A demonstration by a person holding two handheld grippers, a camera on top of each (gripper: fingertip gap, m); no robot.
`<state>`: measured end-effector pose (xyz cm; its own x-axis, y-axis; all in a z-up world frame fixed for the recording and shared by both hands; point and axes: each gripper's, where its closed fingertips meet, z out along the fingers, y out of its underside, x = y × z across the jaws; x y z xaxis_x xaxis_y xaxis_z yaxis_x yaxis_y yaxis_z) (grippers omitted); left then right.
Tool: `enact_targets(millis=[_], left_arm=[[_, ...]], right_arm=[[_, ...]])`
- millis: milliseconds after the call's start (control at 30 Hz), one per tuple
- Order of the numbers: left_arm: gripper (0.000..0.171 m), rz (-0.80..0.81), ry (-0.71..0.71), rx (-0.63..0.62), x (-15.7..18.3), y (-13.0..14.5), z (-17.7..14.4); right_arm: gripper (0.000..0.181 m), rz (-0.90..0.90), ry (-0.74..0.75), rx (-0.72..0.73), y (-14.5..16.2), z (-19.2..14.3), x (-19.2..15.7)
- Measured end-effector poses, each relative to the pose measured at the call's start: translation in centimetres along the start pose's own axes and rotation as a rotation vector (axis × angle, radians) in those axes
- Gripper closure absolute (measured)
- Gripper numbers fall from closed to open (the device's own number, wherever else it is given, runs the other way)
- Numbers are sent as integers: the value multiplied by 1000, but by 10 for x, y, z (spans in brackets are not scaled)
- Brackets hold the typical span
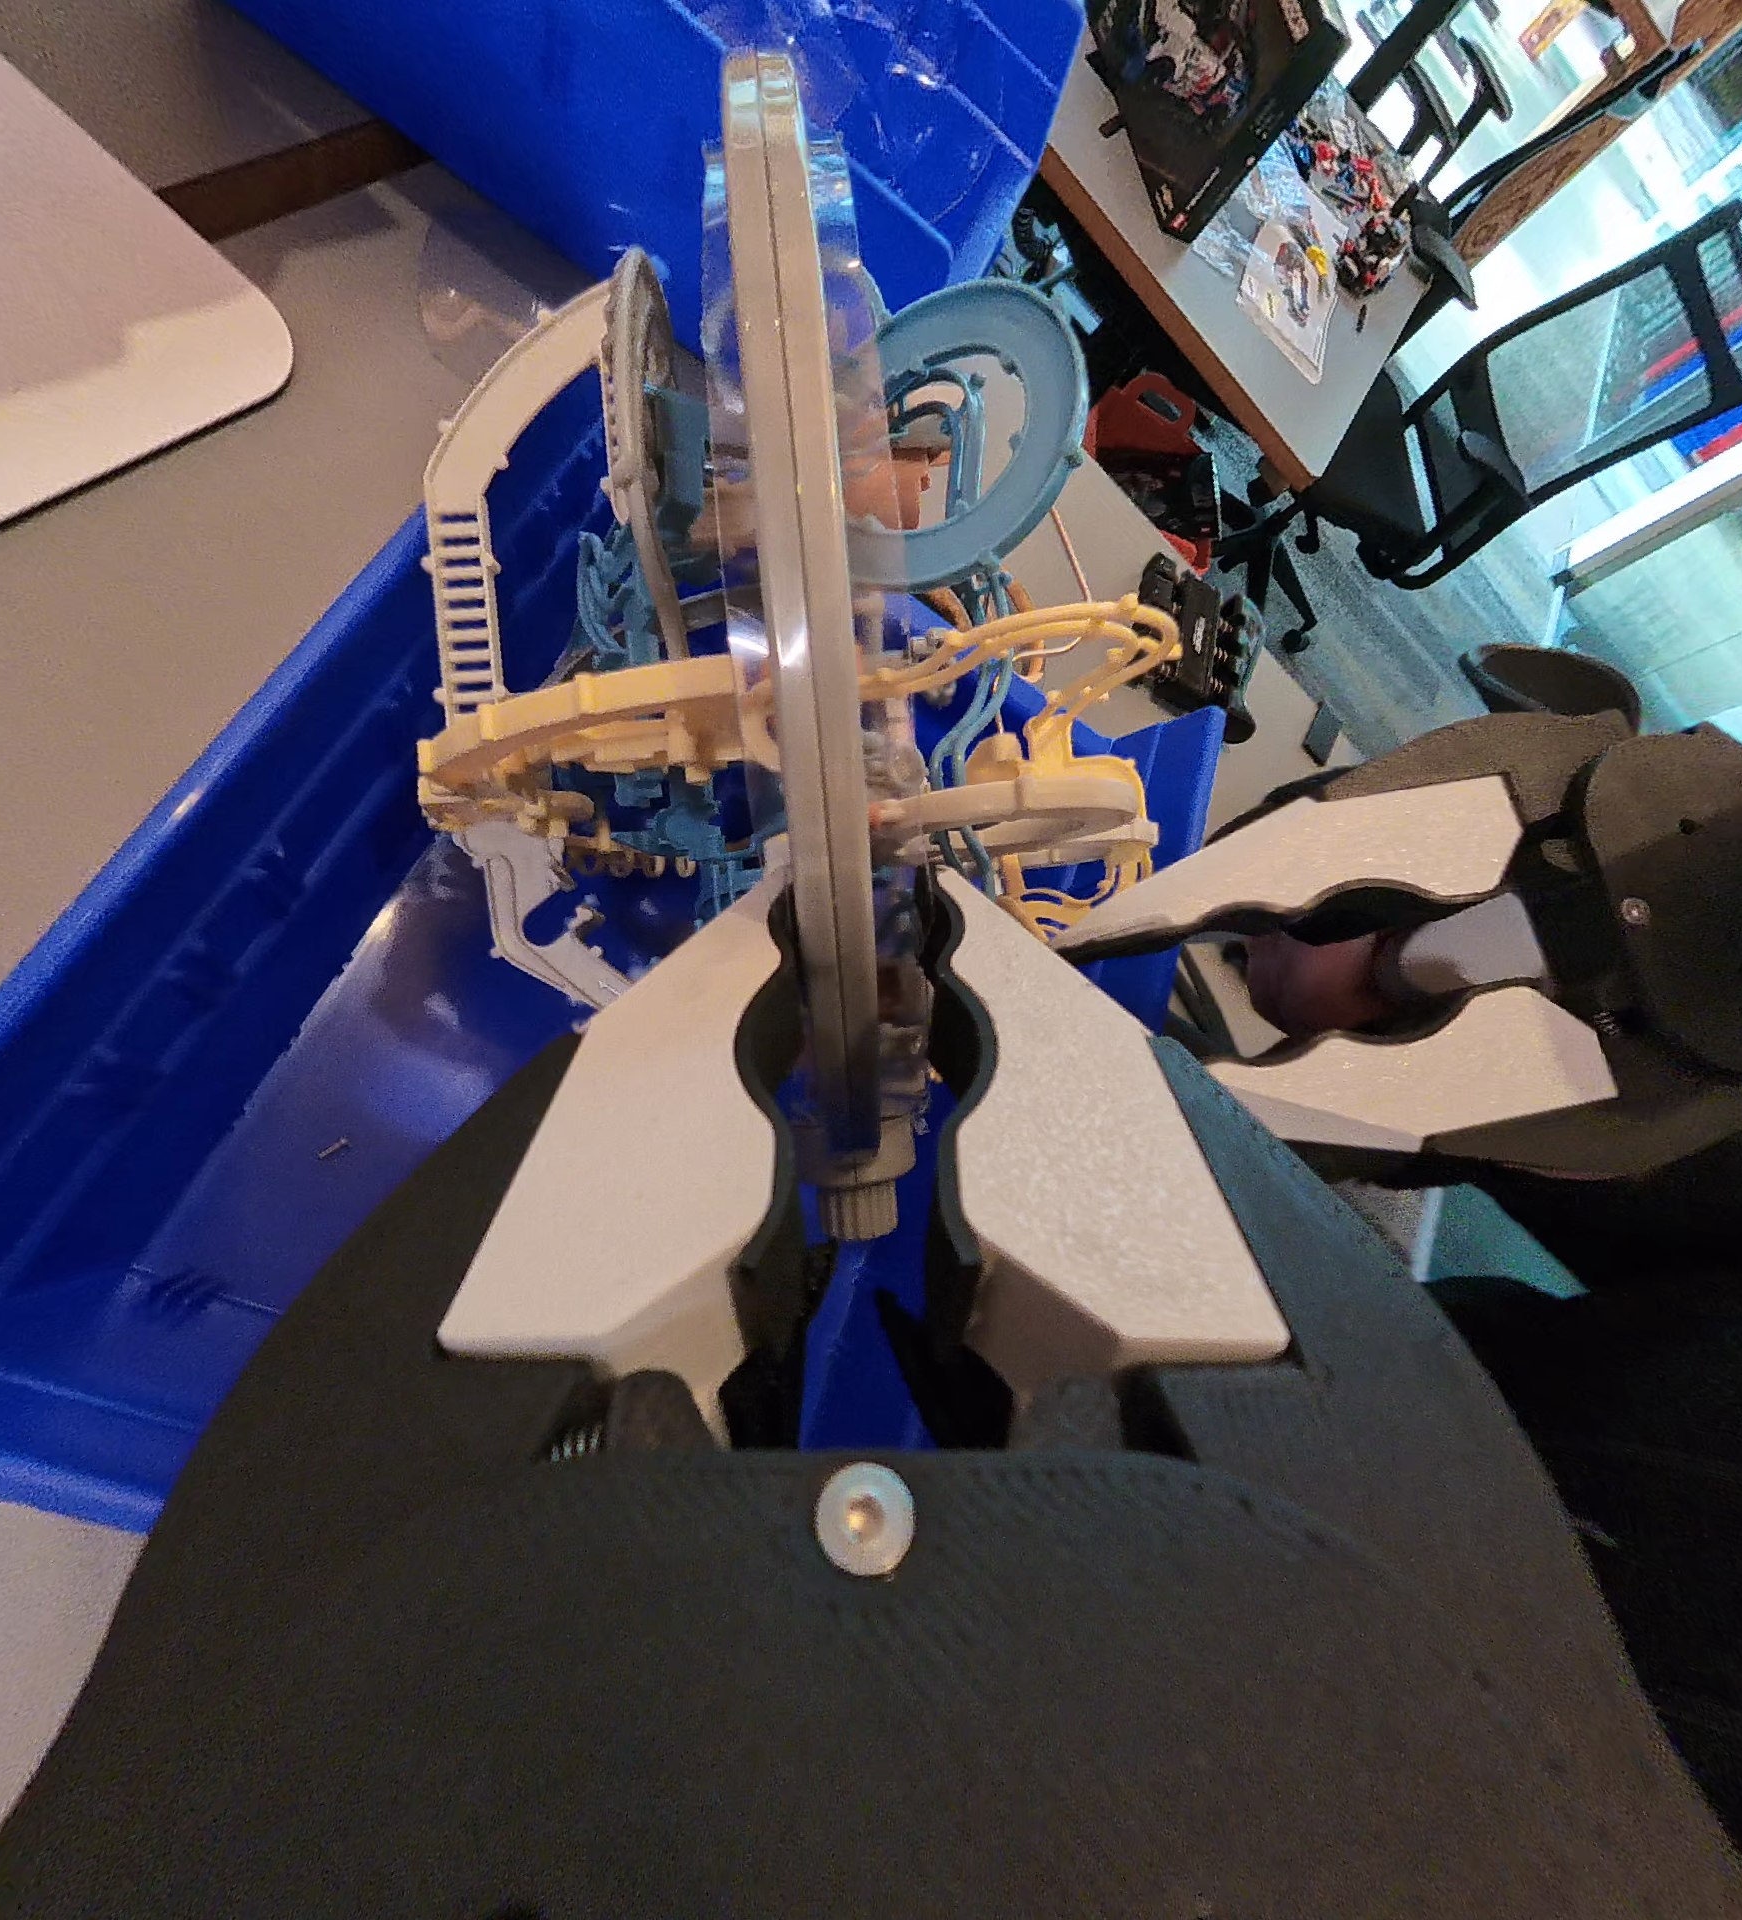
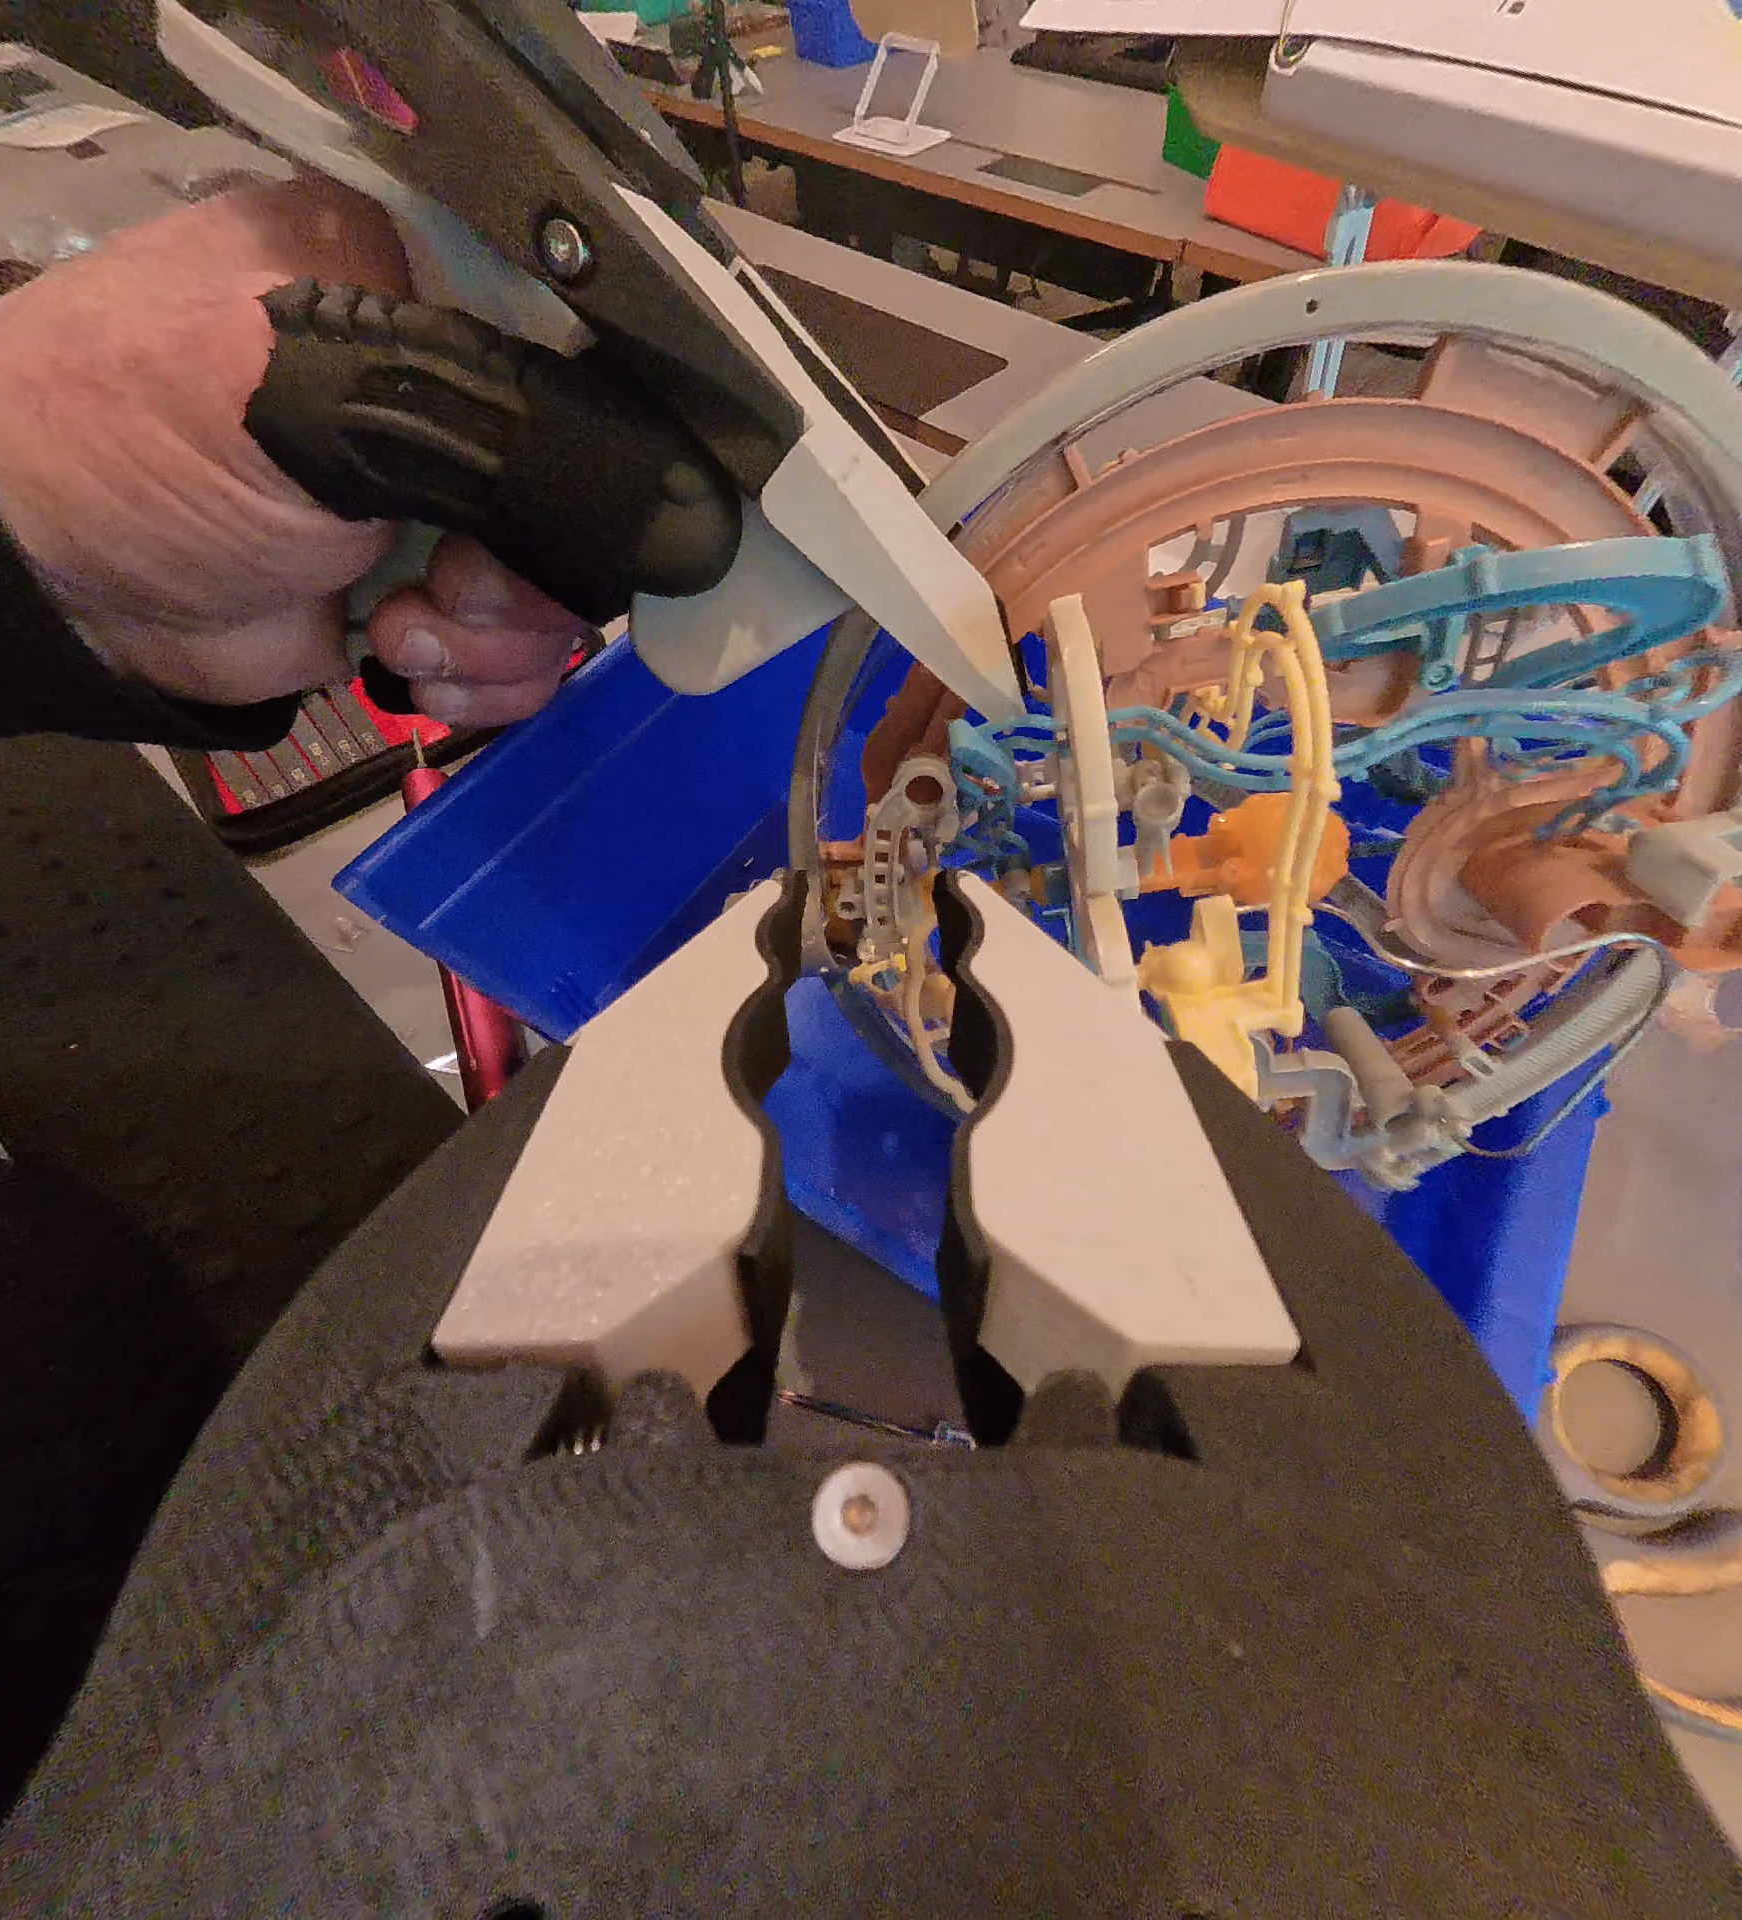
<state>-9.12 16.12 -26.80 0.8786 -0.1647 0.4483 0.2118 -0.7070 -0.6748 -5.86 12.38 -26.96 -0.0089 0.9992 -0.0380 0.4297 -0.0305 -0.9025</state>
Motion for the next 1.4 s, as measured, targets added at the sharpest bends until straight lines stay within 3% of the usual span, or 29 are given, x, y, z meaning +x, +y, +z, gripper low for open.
enact_targets(millis=[100,200,367,433,567,867,933,1000,1133,1300,1400], left_arm=[[153,-101,41,-29,-5,-4,-1],[153,-161,73,-79,-5,-9,0],[152,-233,130,-142,0,-20,-2],[152,-273,142,-176,0,-22,-2],[150,-285,109,-205,-4,-24,-2],[141,-168,289,-127,14,-46,-8],[109,-115,298,-80,19,-50,-13],[90,-34,251,31,21,-57,-20],[44,92,202,75,43,-48,-29],[70,262,86,86,57,-35,-40],[70,234,-45,-6,41,-14,-35]], right_arm=[[157,-107,-1,-28,6,-10,6],[153,-336,30,-72,13,-16,11],[144,-648,87,-161,16,-8,17],[148,-758,124,-166,15,-2,19],[158,-757,128,-148,11,3,24],[162,-260,-78,9,-18,-14,38],[162,-106,-129,65,-28,-20,45],[162,-5,-169,96,-36,-24,50],[162,67,-200,96,-46,-25,51],[162,189,-277,119,-60,-32,46],[162,323,-326,134,-57,-29,45]])
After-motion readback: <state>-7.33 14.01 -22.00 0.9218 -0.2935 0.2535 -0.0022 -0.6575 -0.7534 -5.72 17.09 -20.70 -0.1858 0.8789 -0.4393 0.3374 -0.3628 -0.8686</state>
